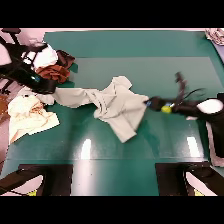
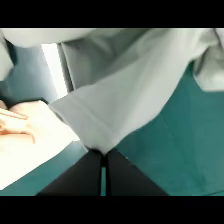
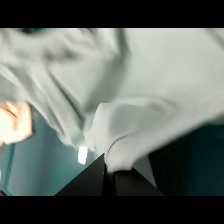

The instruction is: Fold the shirts.

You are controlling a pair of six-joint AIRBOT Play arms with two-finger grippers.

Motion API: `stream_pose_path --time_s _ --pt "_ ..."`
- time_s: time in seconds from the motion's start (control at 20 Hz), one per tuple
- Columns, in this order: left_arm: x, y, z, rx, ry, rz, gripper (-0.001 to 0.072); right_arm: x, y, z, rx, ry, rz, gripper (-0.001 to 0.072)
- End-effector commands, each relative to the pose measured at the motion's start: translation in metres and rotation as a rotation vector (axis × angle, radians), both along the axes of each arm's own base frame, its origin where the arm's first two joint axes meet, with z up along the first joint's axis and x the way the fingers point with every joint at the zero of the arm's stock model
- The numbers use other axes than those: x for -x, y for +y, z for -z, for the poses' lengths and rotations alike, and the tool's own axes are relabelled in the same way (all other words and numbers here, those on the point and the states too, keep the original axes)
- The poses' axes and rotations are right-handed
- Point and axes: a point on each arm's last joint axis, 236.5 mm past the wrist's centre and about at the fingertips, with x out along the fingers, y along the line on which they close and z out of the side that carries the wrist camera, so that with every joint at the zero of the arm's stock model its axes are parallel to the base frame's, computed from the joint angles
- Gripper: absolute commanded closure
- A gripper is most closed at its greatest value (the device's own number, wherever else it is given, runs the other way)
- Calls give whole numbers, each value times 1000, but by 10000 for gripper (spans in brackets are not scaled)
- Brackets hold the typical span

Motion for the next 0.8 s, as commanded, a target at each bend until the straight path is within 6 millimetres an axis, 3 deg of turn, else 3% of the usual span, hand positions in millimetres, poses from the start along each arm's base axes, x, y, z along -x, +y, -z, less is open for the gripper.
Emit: stream_pose_path --time_s 0.0,0.1,0.2,0.45,0.6,0.75 --pt "-11 26 -57 21 -152 -82 679 10 -54 -89 56 -123 -10 688" --pt "-22 42 -102 37 -281 -137 678 6 -87 -134 94 -191 30 688" --pt "-24 47 -140 57 -379 -175 678 0 -106 -185 148 -293 59 687" --pt "0 46 -207 94 -506 -188 678 -3 -100 -284 228 -466 -10 687" --pt "43 33 -254 181 -612 -177 678 16 -80 -332 226 -540 -35 686" --pt "112 29 -304 283 -780 -203 679 54 -51 -367 171 -580 -47 686"
